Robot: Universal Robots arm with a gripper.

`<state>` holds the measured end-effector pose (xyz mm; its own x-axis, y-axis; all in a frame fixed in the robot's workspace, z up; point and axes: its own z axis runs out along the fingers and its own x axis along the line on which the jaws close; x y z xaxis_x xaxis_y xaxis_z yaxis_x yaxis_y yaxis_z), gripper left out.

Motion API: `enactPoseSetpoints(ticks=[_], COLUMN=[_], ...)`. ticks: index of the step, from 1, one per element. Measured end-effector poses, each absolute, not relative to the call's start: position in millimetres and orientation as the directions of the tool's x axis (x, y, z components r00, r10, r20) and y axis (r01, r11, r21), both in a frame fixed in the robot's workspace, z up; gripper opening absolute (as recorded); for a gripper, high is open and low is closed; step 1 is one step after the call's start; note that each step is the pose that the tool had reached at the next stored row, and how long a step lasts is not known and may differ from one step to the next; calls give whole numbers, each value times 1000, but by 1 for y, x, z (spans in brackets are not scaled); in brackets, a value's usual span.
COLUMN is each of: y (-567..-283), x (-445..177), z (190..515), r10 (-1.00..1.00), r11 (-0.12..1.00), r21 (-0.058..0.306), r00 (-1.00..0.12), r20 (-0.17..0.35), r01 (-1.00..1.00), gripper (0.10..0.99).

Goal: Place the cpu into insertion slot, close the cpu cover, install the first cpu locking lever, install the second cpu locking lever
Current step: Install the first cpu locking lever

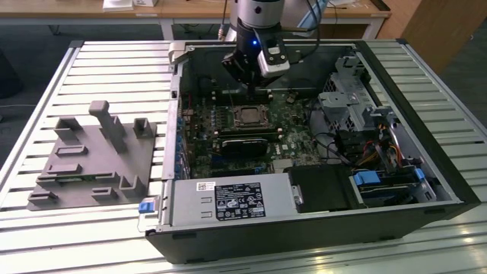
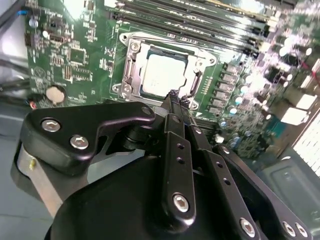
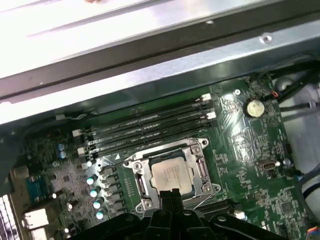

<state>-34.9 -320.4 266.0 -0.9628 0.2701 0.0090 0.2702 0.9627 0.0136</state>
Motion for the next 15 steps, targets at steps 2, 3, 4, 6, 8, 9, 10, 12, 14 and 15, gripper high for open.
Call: enactPoseSetpoints(ticks=[2,3,4,6,8,9,10,12,14,15], y=[-320,-320,-320,-320,-320,-320,-320,-320,-320,-320], x=[-35,-35,-35,-35,-35,-35,-35,-35,-35,-35], z=[266,266,266,266,266,266,266,266,266,266], r10=[236,218,201,165,128,110,93,70,57,48], r11=[972,976,979,986,992,994,996,997,997,997], r21=[14,14,14,14,14,14,14,25,54,60], r00=[-972,-976,-980,-986,-992,-994,-996,-997,-998,-999], r20=[9,9,9,9,9,9,9,10,12,12], r01=[236,218,201,165,128,111,93,70,58,49], gripper=[114,114,114,114,114,114,114,114,114,114])
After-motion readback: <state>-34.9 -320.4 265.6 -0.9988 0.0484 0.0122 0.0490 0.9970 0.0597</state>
